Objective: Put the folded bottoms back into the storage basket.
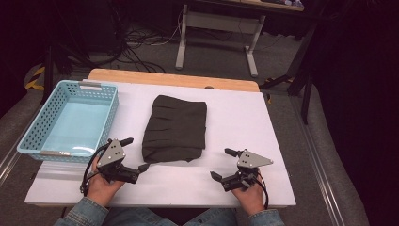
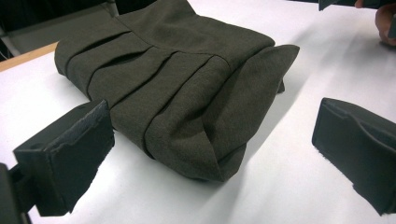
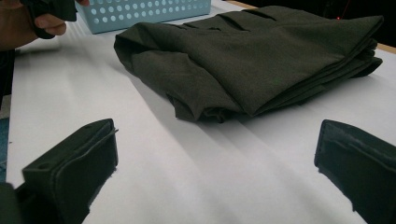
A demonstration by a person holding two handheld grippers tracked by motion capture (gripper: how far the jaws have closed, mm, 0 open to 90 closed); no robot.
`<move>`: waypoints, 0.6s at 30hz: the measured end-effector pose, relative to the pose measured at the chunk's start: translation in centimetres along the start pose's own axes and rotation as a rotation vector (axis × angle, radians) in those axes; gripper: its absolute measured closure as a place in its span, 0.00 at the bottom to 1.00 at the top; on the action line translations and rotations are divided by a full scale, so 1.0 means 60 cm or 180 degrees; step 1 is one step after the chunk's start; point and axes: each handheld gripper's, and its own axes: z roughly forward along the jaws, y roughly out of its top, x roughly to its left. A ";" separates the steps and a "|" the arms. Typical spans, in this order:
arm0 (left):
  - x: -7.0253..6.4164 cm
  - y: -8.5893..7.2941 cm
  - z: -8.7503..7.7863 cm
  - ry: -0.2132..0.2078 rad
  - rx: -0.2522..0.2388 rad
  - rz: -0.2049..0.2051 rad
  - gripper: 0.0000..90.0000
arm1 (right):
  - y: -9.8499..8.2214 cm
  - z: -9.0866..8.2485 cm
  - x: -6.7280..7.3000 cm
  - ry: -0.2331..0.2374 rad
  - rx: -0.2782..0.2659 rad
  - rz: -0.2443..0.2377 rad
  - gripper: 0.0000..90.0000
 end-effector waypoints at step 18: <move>0.014 0.036 0.003 -0.0069 0.0090 0.0005 0.01 | 0.000 0.001 0.000 0.0031 -0.0010 0.0000 0.00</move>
